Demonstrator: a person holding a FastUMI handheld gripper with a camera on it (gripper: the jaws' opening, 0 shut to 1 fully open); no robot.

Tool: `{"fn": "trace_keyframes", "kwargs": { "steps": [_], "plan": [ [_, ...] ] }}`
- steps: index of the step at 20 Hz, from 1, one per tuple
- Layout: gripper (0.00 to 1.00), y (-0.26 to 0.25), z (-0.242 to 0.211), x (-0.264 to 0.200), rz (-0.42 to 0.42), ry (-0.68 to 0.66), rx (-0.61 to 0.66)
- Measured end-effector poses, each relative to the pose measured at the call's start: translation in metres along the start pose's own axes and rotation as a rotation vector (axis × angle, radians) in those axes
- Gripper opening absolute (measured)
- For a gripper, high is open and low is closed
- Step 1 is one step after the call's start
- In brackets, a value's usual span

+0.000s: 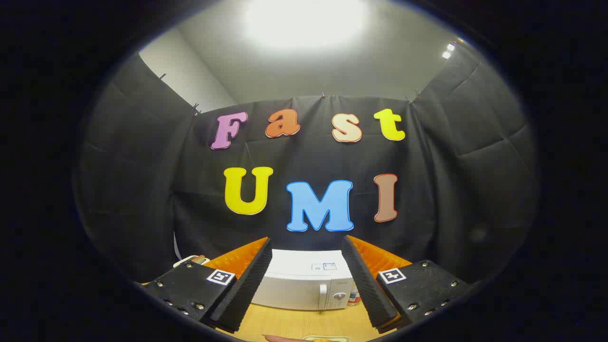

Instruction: Open the microwave, put the food inside, and close the microwave door.

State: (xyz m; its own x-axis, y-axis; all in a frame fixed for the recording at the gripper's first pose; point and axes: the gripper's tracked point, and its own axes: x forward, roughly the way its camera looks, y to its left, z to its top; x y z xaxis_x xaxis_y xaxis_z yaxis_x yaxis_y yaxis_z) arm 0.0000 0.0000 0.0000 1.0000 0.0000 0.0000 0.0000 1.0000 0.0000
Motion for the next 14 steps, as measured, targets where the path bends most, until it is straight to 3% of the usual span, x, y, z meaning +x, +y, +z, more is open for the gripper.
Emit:
{"fn": "trace_keyframes", "kwargs": {
  "steps": [14],
  "plan": [
    [0.95,0.001,-0.028,0.021,-0.004,0.031,0.002]
  ]
}}
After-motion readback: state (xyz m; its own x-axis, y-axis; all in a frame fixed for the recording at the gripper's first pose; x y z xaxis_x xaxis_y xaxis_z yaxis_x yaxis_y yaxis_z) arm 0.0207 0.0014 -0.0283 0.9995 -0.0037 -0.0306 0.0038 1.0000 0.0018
